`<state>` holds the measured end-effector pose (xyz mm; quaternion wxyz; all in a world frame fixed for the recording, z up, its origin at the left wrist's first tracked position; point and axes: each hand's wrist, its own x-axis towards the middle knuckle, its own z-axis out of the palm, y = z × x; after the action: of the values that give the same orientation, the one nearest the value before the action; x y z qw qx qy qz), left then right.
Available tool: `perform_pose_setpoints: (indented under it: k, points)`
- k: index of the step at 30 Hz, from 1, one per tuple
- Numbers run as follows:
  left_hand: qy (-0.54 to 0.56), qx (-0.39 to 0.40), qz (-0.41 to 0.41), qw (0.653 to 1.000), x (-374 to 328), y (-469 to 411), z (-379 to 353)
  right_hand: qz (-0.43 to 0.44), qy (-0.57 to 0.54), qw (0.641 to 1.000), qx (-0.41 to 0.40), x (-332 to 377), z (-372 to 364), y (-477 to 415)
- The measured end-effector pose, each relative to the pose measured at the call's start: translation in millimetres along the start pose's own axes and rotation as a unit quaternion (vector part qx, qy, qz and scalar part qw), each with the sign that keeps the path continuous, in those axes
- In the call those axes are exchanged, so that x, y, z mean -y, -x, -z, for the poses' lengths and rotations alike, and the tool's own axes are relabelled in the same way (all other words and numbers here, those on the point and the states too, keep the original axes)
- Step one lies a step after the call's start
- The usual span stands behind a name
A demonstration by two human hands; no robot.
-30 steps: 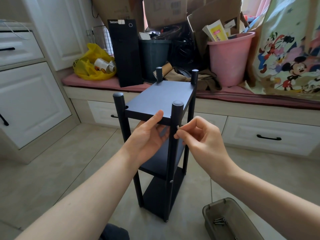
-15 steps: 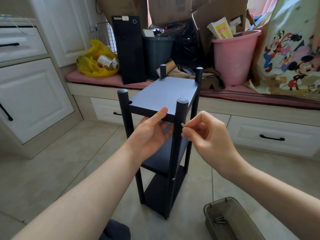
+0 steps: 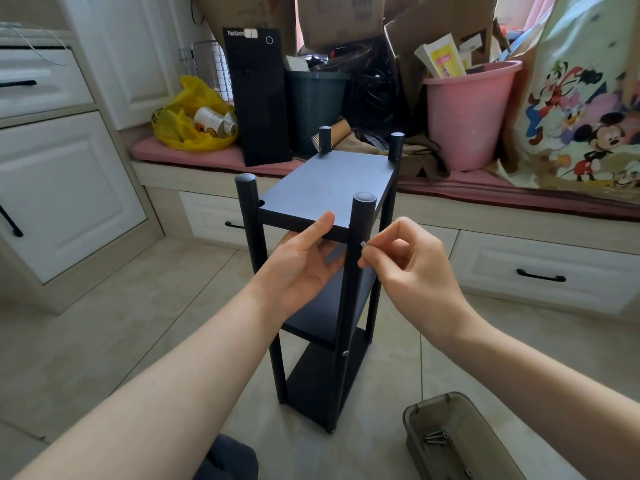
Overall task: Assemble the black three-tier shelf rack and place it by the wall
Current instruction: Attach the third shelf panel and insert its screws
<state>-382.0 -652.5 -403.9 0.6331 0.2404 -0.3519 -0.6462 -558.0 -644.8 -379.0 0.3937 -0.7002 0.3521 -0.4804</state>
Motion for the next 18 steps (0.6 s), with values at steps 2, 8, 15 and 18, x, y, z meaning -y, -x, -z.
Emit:
perform_pose_setpoints:
  k: [2, 8, 15, 18]
  points:
    - [0.004, -0.002, 0.001, 1.000, 0.1, -0.2, 1.2, -0.018, -0.033, 0.999, 0.003, -0.7, 1.8, -1.2]
    - [0.000, -0.014, 0.000, 1.000, 0.2, -0.2, 0.6, -0.001, -0.063, 0.998, 0.029, -5.2, 6.0, -3.0]
    - [0.002, -0.018, 0.000, 1.000, -1.2, 1.4, -2.5, 0.062, 0.045, 0.997, 0.014, -9.5, 1.5, 0.5]
    - [-0.003, -0.023, 0.001, 1.000, -1.6, 1.7, -3.5, 0.059, 0.049, 0.997, 0.008, -7.5, 1.7, 0.0]
